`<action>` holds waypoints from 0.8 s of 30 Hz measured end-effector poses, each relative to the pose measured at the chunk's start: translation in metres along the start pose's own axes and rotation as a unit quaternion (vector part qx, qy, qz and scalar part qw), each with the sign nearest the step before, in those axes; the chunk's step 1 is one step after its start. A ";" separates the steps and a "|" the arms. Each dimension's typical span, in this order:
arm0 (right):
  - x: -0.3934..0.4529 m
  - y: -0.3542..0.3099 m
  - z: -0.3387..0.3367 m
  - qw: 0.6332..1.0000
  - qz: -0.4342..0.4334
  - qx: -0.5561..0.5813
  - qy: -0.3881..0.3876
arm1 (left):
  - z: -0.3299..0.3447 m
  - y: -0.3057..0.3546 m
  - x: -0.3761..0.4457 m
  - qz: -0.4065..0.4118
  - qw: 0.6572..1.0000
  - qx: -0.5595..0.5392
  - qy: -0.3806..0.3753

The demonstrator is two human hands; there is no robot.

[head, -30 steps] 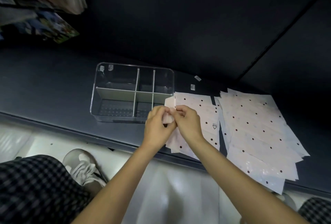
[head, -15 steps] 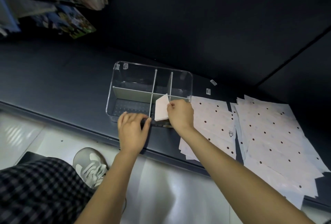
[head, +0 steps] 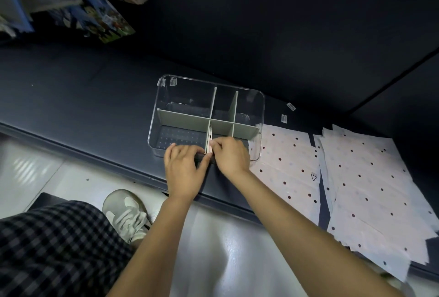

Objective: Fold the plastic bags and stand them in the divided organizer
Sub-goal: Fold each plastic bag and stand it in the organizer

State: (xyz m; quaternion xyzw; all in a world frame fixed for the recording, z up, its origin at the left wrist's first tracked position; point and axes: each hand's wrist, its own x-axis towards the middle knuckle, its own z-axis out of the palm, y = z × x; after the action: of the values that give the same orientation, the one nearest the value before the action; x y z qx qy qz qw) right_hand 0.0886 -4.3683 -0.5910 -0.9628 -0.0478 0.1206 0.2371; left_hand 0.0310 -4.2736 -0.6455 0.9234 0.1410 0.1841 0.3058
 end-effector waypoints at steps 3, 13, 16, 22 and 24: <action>0.000 -0.001 0.003 1.000 0.015 0.001 0.004 | 0.000 0.000 0.001 -0.001 1.000 0.005 -0.005; -0.010 0.030 -0.014 0.994 -0.090 0.060 -0.004 | -0.003 0.002 0.006 -0.004 1.000 0.010 -0.006; -0.030 0.072 -0.030 0.987 -0.110 0.117 0.028 | -0.004 0.014 0.000 -0.006 1.000 0.001 -0.003; -0.081 0.193 -0.057 0.996 -0.021 0.077 0.029 | 0.012 0.066 -0.036 0.216 0.971 -0.033 -0.100; -0.099 0.224 -0.057 1.000 -0.009 0.028 -0.003 | 0.027 0.076 -0.054 0.231 0.946 -0.035 -0.225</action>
State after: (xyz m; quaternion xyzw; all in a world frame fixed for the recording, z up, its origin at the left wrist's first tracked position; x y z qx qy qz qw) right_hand 0.0159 -4.6061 -0.6259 -0.9548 -0.0537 0.1230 0.2651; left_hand 0.0059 -4.3665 -0.6321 0.9369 -0.1552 0.0421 0.3104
